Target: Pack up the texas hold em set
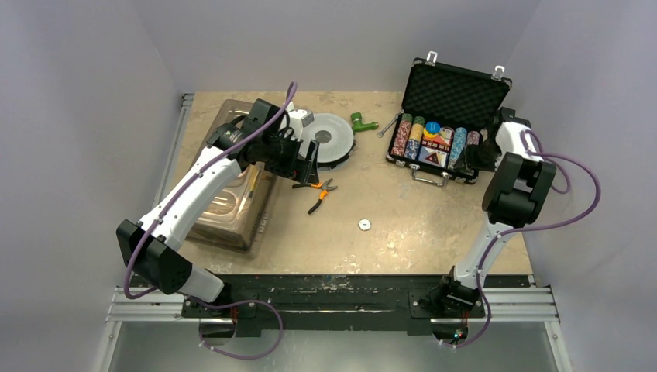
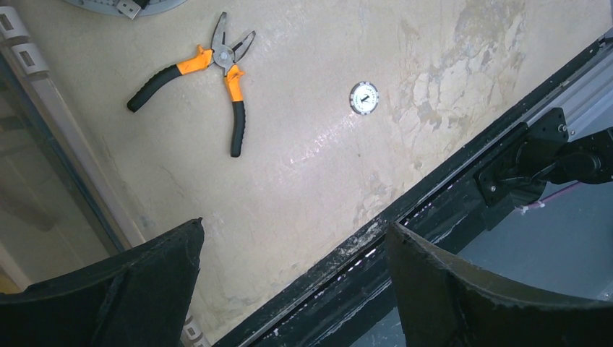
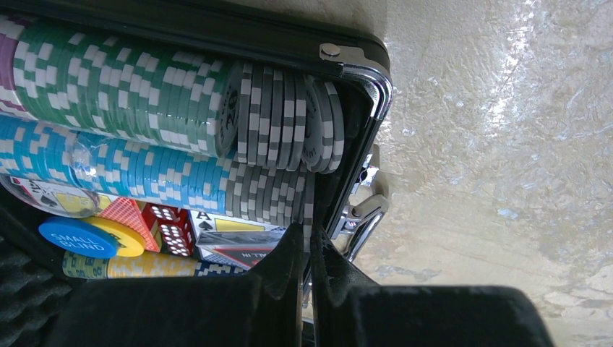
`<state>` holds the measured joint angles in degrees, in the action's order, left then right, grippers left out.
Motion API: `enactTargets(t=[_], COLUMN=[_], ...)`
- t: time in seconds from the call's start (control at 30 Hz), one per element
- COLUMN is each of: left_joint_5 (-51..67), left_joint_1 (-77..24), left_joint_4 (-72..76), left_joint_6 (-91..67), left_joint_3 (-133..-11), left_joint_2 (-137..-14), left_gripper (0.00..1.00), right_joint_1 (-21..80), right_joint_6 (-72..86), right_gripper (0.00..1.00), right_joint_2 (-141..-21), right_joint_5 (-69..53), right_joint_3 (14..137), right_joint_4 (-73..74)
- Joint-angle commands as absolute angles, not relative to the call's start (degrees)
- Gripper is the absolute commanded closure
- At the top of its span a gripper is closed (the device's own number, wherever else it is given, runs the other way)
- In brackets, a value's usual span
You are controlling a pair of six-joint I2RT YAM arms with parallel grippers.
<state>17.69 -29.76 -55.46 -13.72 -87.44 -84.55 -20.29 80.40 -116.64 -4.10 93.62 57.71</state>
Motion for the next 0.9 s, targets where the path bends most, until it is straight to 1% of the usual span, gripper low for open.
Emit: enactTargets(t=[0.0, 0.2, 0.5, 0.8, 0.83, 0.87], left_joint_5=[17.16, 17.12, 16.92, 17.27, 17.30, 17.24], left_joint_1=[-29.68, -29.54, -29.61, -29.60, -29.60, -29.57], left_joint_4=[-55.40, -55.33, -55.38, -55.21, -55.21, -55.20], left_joint_6=[-11.78, -11.69, -11.43, -11.34, -11.34, -11.27], left_joint_3=[-89.80, -89.82, -89.06, -88.86, -88.86, -88.86], left_joint_2=[-84.66, -84.53, -83.73, -83.68, -83.63, -83.62], left_gripper=[0.07, 0.07, 0.07, 0.07, 0.07, 0.07], right_joint_1=[-20.59, -19.25, -18.13, -18.60, -18.69, -18.79], right_joint_6=[82.43, 83.85, 86.18, 84.39, 83.96, 83.54], right_gripper=[1.00, 1.00, 1.00, 1.00, 0.98, 0.92], right_joint_2=[-116.64, -116.43, -114.06, -114.43, -114.58, -114.56], right_joint_5=[-4.02, -5.16, -4.35, -3.20, -3.46, -3.54], right_joint_3=[96.10, 95.02, 88.23, 88.13, 88.29, 88.61], right_joint_4=[55.84, 54.52, 49.03, 48.50, 48.62, 48.72])
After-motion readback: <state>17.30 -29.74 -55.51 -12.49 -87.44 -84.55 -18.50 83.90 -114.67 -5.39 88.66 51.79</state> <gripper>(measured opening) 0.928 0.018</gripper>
